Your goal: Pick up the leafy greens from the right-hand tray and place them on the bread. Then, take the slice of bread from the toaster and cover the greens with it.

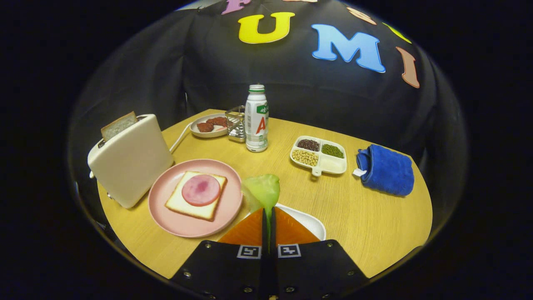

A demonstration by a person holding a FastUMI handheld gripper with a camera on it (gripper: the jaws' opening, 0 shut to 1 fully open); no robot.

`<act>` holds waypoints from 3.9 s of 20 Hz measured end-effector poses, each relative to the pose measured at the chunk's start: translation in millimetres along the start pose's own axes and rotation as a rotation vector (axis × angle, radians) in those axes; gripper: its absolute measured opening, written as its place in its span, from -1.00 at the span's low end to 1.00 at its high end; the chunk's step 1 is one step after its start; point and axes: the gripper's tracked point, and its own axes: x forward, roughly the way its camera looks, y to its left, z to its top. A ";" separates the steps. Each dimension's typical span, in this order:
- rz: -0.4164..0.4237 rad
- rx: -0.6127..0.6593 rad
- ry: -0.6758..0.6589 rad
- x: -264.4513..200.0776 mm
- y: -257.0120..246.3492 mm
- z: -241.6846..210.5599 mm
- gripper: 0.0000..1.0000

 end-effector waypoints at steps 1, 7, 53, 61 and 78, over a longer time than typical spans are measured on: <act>0.014 -0.006 -0.017 -4.4 8.3 6.2 -1.00; 0.079 -0.036 -0.057 -5.7 41.4 32.2 -1.00; -0.043 0.050 -0.459 -49.5 215.1 81.2 0.10; 0.057 -0.059 -0.543 -70.0 320.0 97.1 0.10; -0.127 -0.054 -0.495 11.6 357.0 134.8 0.09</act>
